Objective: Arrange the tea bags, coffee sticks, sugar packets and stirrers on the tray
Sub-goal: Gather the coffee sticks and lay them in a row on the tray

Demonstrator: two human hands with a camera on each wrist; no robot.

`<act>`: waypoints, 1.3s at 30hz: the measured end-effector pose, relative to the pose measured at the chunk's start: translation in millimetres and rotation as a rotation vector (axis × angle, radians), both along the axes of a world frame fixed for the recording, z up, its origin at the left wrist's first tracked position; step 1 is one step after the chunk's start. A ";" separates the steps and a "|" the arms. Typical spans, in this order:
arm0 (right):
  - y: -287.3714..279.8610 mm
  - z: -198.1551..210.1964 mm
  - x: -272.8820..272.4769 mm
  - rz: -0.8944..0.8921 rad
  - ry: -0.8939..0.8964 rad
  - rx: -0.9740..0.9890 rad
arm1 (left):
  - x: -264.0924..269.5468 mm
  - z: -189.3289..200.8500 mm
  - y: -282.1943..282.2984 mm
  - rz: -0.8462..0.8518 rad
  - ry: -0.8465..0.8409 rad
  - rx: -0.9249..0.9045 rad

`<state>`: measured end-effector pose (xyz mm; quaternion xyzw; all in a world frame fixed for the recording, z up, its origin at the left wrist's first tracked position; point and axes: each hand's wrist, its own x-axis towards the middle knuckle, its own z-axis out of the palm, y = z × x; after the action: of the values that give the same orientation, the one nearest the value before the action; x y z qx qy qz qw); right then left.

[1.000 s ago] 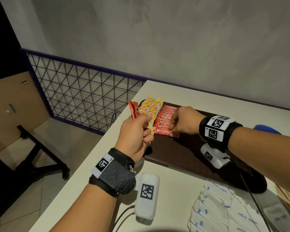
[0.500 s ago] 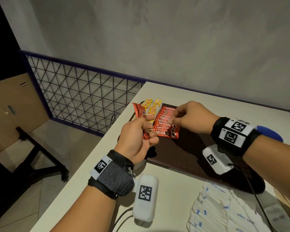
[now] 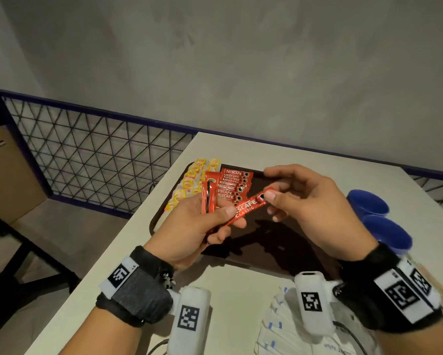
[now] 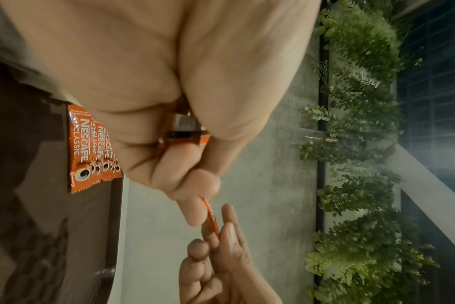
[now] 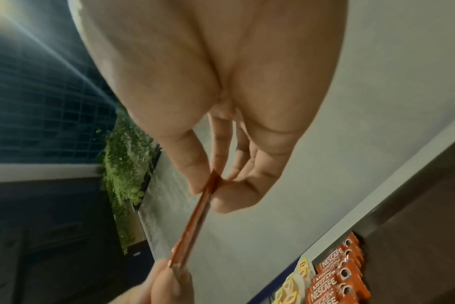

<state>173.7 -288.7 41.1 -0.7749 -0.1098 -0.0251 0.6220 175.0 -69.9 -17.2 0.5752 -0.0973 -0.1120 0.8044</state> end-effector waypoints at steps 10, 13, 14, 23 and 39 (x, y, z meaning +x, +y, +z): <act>-11.1 -0.2 4.9 0.091 0.094 -0.190 | 3.8 0.3 -1.1 0.134 0.094 -0.190; -13.7 -3.2 7.6 0.081 0.088 -0.265 | 1.2 3.8 -0.2 0.159 0.051 -0.125; -15.5 -3.7 8.9 0.082 0.091 -0.261 | 0.6 4.0 0.1 0.188 0.013 -0.061; -29.0 -0.3 14.6 0.011 0.132 -0.084 | -16.7 30.9 -8.6 0.463 -0.358 0.423; -31.7 -11.1 20.2 0.093 0.217 -0.010 | 1.0 72.8 -42.0 0.196 -0.587 1.420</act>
<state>193.9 -320.5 30.0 -0.7703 -0.0777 0.0884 0.6267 176.0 -111.9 55.6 0.9652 -0.1600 0.0813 0.1902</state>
